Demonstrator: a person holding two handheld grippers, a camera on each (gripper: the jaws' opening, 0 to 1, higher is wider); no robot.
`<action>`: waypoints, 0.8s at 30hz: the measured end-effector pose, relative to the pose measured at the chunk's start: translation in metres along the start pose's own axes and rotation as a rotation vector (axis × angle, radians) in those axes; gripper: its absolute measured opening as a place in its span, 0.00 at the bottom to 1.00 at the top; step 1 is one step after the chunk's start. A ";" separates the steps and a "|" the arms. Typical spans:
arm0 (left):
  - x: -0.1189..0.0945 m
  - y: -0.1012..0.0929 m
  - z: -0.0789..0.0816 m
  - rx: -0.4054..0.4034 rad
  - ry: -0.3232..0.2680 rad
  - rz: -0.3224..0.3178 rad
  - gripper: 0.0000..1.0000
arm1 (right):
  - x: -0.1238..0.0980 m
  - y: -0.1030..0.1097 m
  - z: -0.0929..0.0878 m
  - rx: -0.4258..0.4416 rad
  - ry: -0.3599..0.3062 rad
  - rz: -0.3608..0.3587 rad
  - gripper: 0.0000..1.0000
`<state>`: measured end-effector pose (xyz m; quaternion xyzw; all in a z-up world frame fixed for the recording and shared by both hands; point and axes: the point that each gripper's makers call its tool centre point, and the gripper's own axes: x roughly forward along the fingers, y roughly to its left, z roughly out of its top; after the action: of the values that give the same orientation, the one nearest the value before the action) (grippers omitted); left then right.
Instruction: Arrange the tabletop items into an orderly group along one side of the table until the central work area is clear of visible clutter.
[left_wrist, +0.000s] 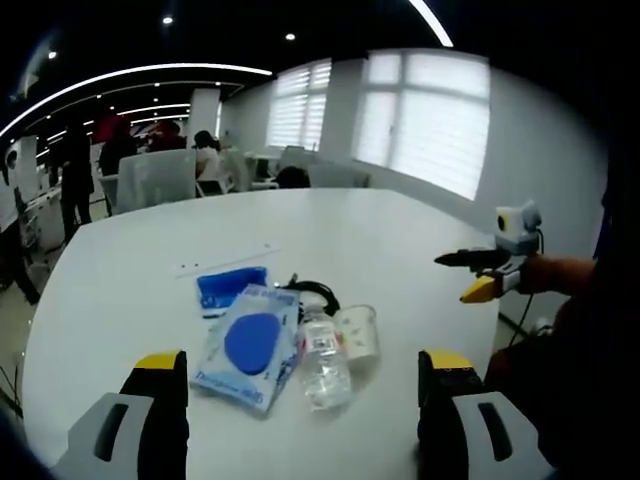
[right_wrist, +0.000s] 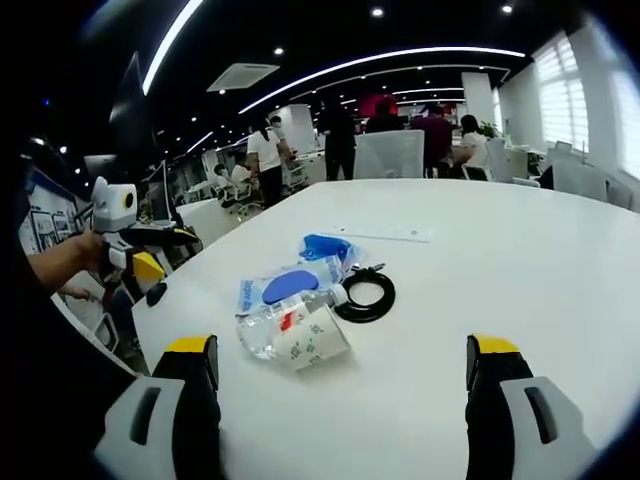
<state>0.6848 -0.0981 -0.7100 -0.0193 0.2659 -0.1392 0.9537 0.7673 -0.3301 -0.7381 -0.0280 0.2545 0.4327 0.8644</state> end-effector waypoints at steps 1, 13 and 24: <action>0.000 -0.001 0.000 0.004 0.002 -0.001 0.95 | 0.000 0.000 0.000 0.000 -0.001 -0.001 1.00; 0.007 -0.003 0.008 0.021 0.003 -0.007 0.96 | -0.006 0.004 -0.003 0.002 0.000 -0.009 1.00; 0.012 -0.004 0.016 0.023 -0.003 0.000 0.96 | -0.008 0.004 -0.001 0.000 -0.011 -0.013 1.00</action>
<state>0.7015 -0.1054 -0.7018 -0.0088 0.2628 -0.1419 0.9543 0.7604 -0.3337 -0.7345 -0.0274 0.2493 0.4272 0.8687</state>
